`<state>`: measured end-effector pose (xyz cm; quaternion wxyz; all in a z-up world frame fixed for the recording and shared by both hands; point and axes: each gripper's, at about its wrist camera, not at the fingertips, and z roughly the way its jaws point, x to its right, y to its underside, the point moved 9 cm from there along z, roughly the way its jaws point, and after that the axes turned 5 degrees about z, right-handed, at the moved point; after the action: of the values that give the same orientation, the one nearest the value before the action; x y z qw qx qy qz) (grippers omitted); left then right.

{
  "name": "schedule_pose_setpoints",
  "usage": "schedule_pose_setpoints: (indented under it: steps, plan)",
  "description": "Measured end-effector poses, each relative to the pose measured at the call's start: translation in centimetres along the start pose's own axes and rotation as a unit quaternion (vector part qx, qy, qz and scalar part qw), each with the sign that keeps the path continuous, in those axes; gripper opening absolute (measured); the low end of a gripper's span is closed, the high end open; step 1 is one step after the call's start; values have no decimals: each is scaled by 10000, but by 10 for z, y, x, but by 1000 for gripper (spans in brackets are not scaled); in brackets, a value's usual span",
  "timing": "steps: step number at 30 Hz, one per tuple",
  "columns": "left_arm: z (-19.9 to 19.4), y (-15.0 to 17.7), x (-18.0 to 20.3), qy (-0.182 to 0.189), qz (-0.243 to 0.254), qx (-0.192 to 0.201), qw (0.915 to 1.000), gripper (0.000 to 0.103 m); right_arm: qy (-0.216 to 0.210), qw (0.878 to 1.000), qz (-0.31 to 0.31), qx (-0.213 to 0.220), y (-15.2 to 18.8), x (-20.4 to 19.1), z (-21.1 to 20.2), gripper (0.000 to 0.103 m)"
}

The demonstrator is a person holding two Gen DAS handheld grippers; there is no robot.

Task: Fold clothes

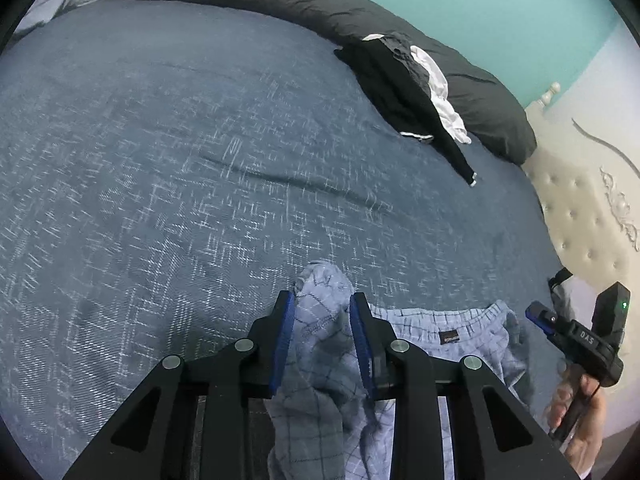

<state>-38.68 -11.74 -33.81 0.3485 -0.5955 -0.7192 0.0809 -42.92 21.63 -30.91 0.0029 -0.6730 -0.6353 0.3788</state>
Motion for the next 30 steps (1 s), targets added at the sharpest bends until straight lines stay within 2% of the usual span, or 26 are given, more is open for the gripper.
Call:
schedule_pose_setpoints:
  steps: [9, 13, 18, 19, 23, 30]
  plan:
    - [9, -9, 9, 87, 15, 51, 9999, 31, 237, 9996, 27, -173, -3, 11, 22, 24]
    - [11, -11, 9, 92, 22, 55, 9999, 32, 198, 9993, 72, -314, 3, 16, 32, 24]
    - [11, -12, -2, 43, -205, 121, 9997, 33, 141, 9992, 136, -346, 7, 21, 35, 24]
    - [9, -13, -3, 31, -215, 153, 9996, 33, 129, 9992, 149, -352, 8, 22, 36, 24]
    - [8, -15, -4, 75, -260, 197, 9994, 47, 144, 9991, 200, -355, 7, 26, 39, 24]
    - [17, -11, -6, 103, -299, 130, 9994, 48, 235, 9986, 162, -441, 9, 26, 48, 24]
